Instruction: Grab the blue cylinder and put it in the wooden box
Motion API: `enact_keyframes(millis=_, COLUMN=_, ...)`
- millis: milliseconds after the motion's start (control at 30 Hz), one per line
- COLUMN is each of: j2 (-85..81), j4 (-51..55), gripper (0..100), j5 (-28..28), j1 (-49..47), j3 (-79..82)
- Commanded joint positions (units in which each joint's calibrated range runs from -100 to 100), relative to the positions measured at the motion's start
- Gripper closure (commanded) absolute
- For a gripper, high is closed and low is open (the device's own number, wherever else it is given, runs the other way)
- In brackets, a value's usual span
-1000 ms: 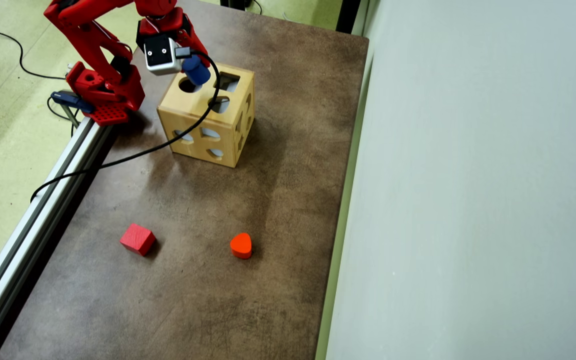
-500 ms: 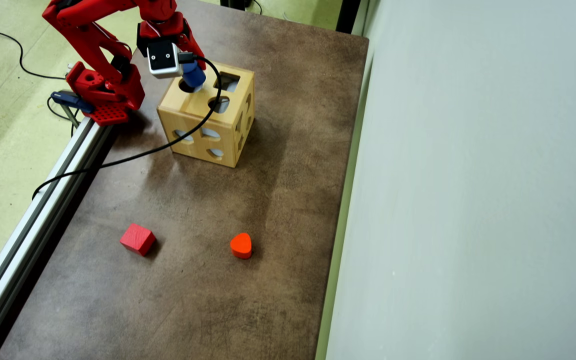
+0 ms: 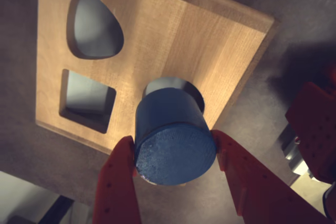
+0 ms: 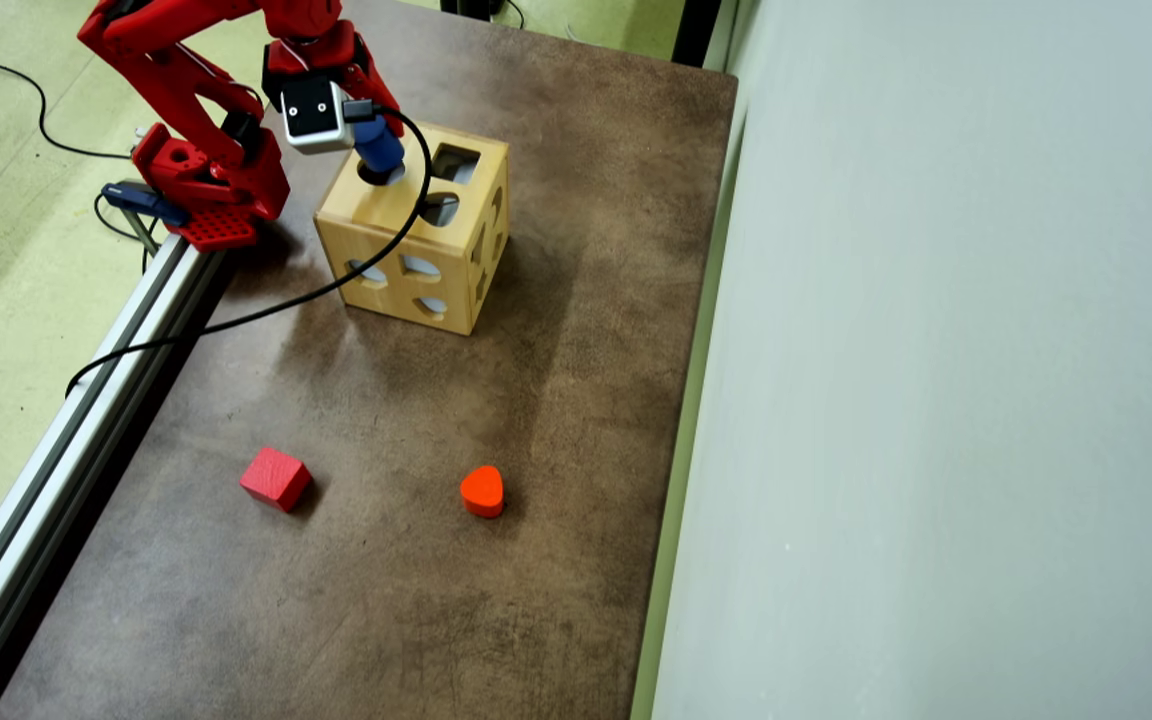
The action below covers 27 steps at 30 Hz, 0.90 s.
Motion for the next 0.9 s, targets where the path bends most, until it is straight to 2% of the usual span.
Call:
enact_keyframes(millis=0, j2=-1.8, j4=0.4, gripper=89, j5=-0.1, j1=-0.2, j3=-0.1)
enact_keyframes(millis=867, j2=9.1, j4=0.2, gripper=89, j5=-0.2, j1=0.7, j3=-0.9)
